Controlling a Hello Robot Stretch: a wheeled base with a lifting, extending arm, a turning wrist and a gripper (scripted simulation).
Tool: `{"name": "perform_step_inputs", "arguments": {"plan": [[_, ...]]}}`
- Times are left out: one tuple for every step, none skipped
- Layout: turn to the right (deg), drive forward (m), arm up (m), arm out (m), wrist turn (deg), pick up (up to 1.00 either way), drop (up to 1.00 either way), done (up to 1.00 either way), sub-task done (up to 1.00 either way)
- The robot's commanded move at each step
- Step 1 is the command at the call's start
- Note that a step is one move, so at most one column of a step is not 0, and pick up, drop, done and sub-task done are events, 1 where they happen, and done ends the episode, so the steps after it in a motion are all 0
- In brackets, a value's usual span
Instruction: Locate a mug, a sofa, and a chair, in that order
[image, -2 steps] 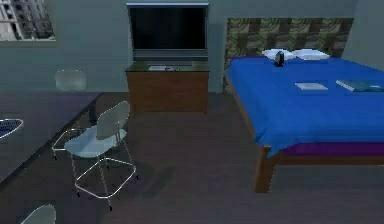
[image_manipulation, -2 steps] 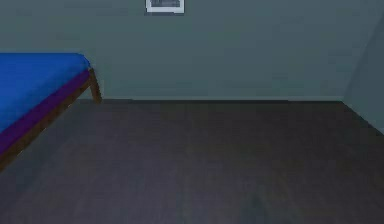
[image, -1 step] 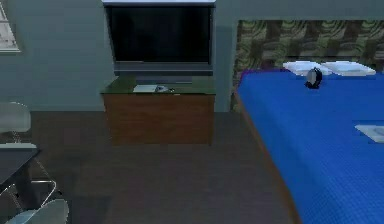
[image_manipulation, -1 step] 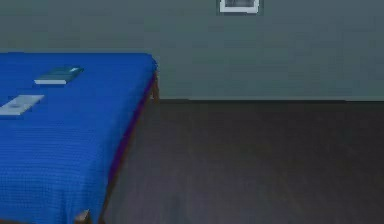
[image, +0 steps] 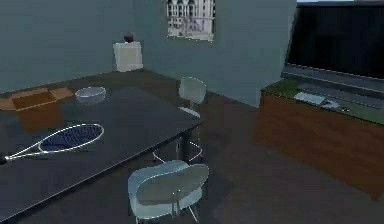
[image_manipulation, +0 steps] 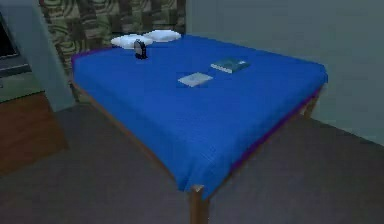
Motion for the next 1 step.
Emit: {"name": "perform_step_inputs", "arguments": {"plan": [[-45.0,0.00,0.00,0.00,0.0,0.00,0.00,0.00,0.00]]}}
